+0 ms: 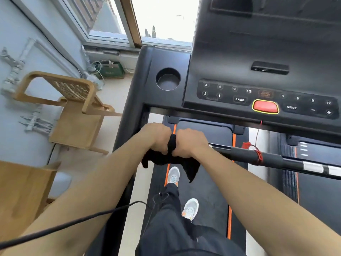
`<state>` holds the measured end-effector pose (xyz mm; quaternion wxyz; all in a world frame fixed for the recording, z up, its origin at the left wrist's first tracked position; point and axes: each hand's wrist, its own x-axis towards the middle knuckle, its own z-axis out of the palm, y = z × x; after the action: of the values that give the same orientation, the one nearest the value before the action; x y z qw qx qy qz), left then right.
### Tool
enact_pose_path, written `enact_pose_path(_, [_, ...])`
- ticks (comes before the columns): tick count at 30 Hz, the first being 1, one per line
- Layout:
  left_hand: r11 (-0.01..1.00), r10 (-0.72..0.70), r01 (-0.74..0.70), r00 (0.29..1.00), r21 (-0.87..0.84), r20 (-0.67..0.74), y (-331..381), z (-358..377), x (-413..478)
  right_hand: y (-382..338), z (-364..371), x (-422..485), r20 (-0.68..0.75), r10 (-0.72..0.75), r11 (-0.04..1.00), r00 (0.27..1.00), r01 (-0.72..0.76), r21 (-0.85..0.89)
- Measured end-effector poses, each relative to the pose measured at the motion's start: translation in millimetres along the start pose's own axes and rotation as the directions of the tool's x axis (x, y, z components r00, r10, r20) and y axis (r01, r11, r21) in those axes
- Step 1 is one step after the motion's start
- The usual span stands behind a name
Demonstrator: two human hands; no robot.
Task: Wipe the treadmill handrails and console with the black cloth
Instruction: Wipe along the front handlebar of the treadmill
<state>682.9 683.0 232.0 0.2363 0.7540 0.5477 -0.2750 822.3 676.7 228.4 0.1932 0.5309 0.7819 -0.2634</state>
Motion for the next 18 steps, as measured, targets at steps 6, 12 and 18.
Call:
enact_pose_path(6, [0.966, 0.074, 0.027, 0.925, -0.259, 0.374, -7.6, -22.4, 15.2, 12.6, -14.5, 25.9, 0.352, -0.138, 0.977, 0.926, 0.069, 0.201])
enact_pose_path(12, [0.976, 0.069, 0.069, 0.802, 0.207, -0.594, 1.6, 56.5, 0.7, 6.0, 38.9, -1.6, -0.445, -0.166, 0.971, 0.88, 0.067, -0.231])
enact_pose_path(18, [0.993, 0.073, -0.054, 0.978, 0.101, -0.194, 0.8, 18.5, 3.4, 4.0, 15.9, 7.6, -0.102, -0.103, 0.993, 0.989, 0.097, -0.069])
